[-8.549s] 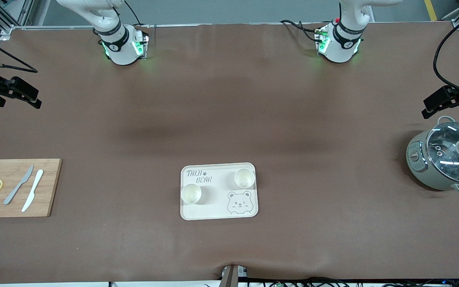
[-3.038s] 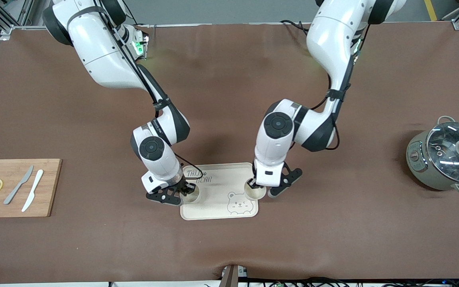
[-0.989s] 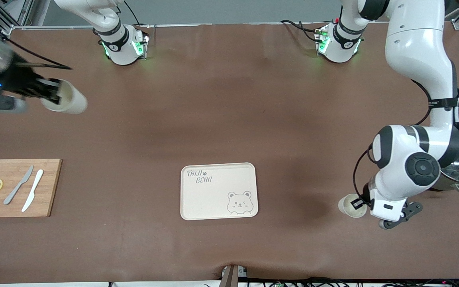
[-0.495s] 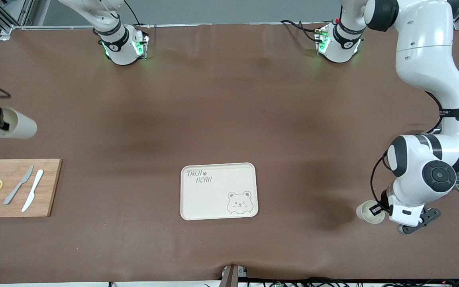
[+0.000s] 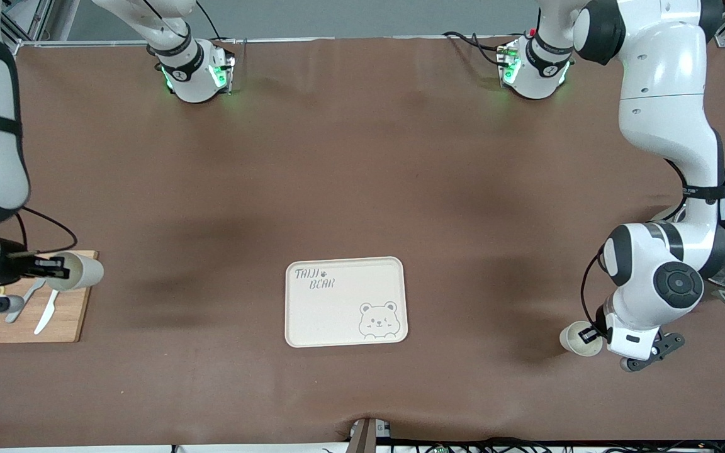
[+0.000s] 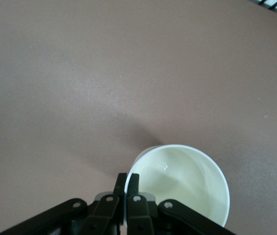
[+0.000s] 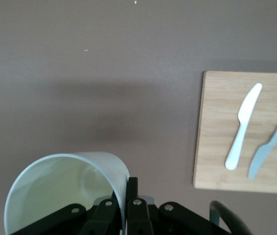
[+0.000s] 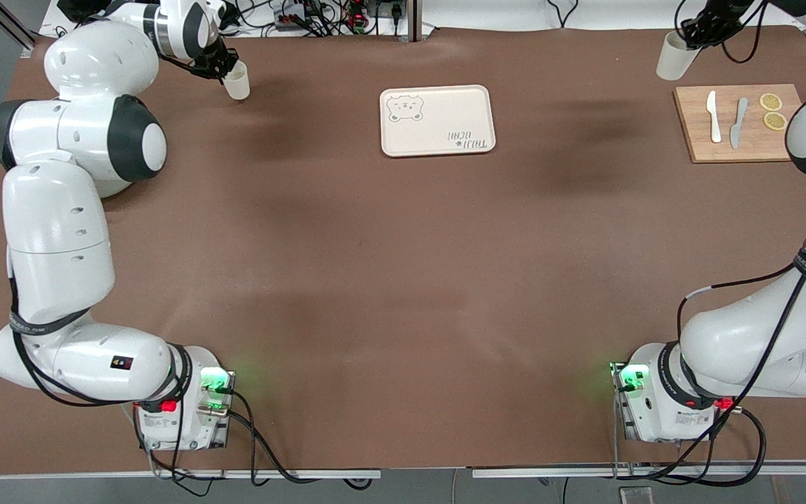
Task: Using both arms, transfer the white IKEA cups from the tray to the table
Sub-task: 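Carry one cup toward the board while the left gripper carries one toward the pot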
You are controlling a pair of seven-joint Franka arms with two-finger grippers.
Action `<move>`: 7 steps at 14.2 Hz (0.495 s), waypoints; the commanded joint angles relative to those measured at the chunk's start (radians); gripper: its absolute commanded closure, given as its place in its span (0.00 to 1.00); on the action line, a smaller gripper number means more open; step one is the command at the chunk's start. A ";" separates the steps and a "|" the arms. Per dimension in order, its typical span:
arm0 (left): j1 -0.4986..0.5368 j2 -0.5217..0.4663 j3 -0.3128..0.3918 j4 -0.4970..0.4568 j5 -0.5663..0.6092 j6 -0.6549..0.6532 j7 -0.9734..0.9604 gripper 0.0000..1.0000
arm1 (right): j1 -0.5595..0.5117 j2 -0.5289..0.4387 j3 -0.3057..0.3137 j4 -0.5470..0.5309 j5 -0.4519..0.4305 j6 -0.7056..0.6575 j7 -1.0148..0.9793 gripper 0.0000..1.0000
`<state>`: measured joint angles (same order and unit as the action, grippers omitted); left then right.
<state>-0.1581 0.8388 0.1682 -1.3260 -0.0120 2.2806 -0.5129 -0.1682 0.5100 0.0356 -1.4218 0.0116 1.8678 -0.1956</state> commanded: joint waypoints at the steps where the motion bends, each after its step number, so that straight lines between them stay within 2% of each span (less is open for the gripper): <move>1: 0.003 0.009 -0.004 0.002 0.009 0.011 0.002 1.00 | -0.016 0.080 0.020 0.030 0.008 0.059 -0.016 1.00; 4: 0.003 0.022 -0.004 0.002 0.010 0.011 0.002 1.00 | -0.008 0.166 0.023 0.029 0.008 0.174 -0.016 1.00; 6: 0.003 0.026 -0.004 0.002 0.010 0.011 0.004 0.85 | -0.002 0.202 0.026 0.029 0.010 0.224 -0.015 1.00; 7: 0.003 0.028 -0.004 0.002 0.010 0.013 0.002 0.73 | -0.001 0.217 0.026 0.029 0.010 0.241 -0.013 1.00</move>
<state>-0.1571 0.8555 0.1681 -1.3264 -0.0120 2.2814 -0.5129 -0.1655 0.6952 0.0501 -1.4213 0.0120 2.0931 -0.1988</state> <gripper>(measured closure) 0.934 0.956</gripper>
